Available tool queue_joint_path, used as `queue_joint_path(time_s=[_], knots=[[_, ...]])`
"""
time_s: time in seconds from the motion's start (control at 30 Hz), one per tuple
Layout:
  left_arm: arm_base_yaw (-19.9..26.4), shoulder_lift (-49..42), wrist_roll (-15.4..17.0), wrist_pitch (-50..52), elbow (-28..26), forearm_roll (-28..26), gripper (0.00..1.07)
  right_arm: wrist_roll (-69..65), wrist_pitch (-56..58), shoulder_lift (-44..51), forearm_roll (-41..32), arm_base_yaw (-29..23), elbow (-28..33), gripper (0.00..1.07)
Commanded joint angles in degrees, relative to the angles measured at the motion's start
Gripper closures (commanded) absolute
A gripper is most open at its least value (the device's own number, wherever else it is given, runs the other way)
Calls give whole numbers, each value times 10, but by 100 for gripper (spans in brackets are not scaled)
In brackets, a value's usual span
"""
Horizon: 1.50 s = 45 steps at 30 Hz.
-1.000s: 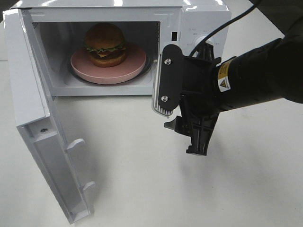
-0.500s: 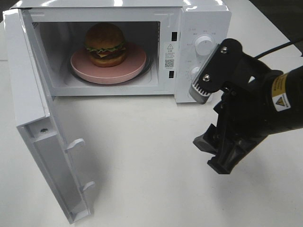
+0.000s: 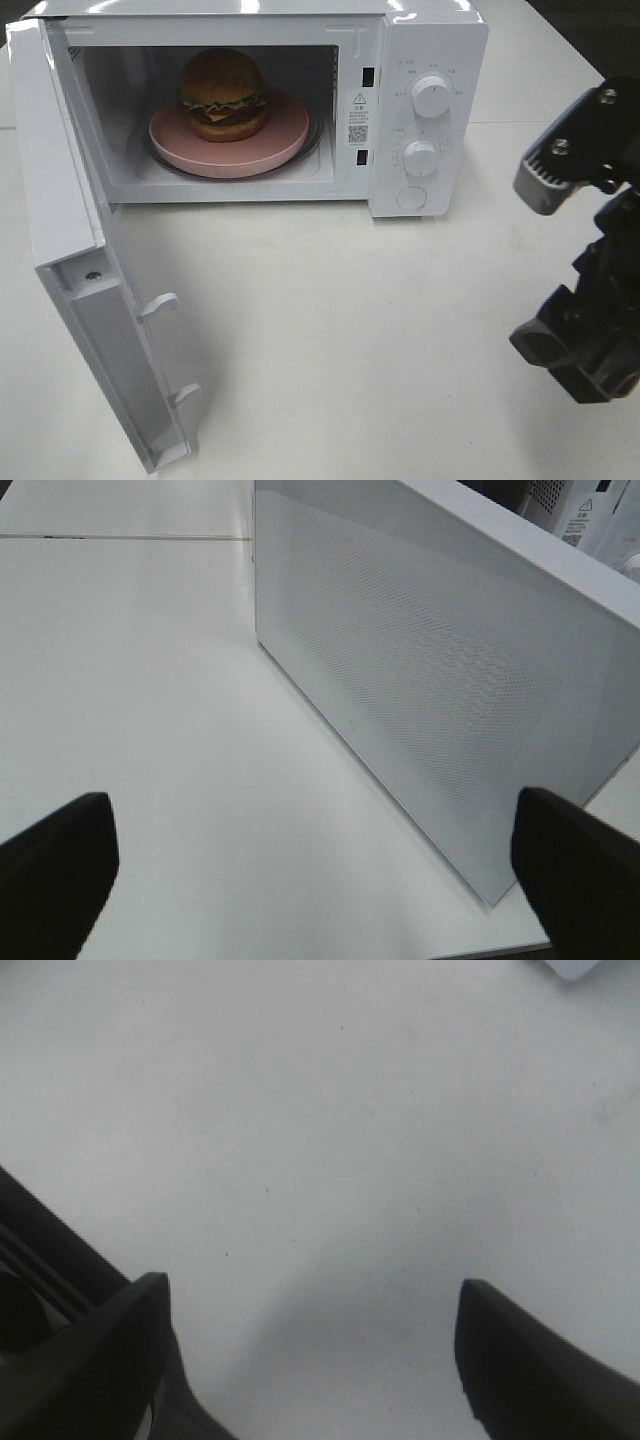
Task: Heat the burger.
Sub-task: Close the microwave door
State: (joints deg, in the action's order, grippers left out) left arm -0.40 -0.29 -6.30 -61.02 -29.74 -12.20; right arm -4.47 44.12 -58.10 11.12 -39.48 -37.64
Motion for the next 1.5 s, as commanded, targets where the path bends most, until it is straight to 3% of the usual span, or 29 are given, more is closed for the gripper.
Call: queue_joint_path(time_s=[0.03,0.3,0.83,1.0,1.5], knots=[[-1,-10,0,1,2,-5,6,-4,64,36,-5,0,1,31],[-1,-10,0,1,2,-5,6,-5,156,141,-47,0,1,31],[-1,-10,0,1,2,-5,6,-17,229,311,-42,2,1,31],[-1,-10,0,1,2,-5,6,-11,227,379,-44,85,28,31],[-1,-10,0,1,2,-5,6,-7,144,508,-48,234,76,31]])
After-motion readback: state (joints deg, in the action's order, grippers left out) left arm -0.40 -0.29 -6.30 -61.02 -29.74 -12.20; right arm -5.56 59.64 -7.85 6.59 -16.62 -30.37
